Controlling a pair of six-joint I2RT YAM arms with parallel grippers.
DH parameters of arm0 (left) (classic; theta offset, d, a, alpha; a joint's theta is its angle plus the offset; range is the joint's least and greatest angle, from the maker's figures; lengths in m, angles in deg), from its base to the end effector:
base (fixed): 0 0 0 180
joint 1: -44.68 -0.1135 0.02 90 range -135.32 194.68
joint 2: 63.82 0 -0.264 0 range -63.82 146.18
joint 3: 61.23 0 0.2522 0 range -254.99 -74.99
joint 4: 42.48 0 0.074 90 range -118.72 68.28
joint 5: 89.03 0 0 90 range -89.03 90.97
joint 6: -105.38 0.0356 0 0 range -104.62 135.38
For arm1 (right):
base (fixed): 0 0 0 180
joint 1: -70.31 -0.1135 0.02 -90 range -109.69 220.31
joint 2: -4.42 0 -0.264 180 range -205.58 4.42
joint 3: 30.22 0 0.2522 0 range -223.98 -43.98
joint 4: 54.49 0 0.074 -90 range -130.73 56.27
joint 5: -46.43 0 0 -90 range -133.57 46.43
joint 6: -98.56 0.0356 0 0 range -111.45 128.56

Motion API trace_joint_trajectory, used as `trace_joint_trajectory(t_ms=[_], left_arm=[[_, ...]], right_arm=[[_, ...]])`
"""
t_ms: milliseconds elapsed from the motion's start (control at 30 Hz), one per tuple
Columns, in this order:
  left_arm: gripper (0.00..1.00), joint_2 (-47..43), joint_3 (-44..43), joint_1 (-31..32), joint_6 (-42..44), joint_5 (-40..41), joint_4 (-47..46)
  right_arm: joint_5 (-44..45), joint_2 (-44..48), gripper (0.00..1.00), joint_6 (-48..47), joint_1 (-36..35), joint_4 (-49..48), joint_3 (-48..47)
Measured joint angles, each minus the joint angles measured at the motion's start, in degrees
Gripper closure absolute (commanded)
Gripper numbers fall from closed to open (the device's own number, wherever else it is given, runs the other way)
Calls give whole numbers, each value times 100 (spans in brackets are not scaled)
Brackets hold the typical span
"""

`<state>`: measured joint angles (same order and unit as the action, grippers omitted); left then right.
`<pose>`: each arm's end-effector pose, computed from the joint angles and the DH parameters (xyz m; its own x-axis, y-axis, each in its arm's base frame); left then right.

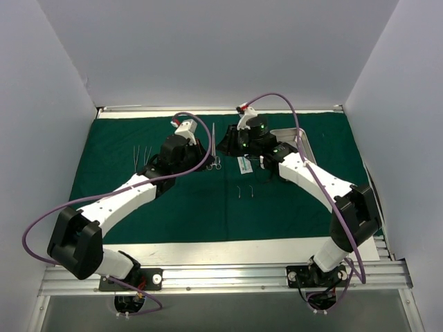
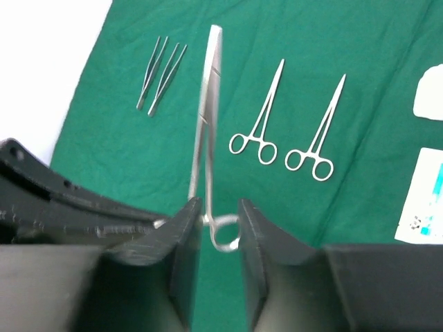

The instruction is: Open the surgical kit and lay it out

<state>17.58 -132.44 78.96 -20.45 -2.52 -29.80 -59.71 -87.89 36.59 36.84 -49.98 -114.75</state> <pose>0.2712 -0.1875 0.2873 -0.6166 -0.2868 -0.7332 0.3054 0.7712 -0.5585 0.3167 0.2213 0.3201 -0.5122 0.2025 -0.8347 -0.5842 0.6302 0.5114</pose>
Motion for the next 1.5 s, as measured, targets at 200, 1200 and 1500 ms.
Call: trace_joint_trajectory(t_ms=[200,1200,1500], left_arm=[[98,-256,431,-627,0,-175,9],[98,1777,-476,-2951,1132,-2752,964],[98,2210,-485,-3032,1143,-2828,960]], right_arm=[[173,26,38,-173,17,223,0],[848,1515,0,-1231,1104,1294,734],[841,1517,0,-1307,1106,1294,737]])
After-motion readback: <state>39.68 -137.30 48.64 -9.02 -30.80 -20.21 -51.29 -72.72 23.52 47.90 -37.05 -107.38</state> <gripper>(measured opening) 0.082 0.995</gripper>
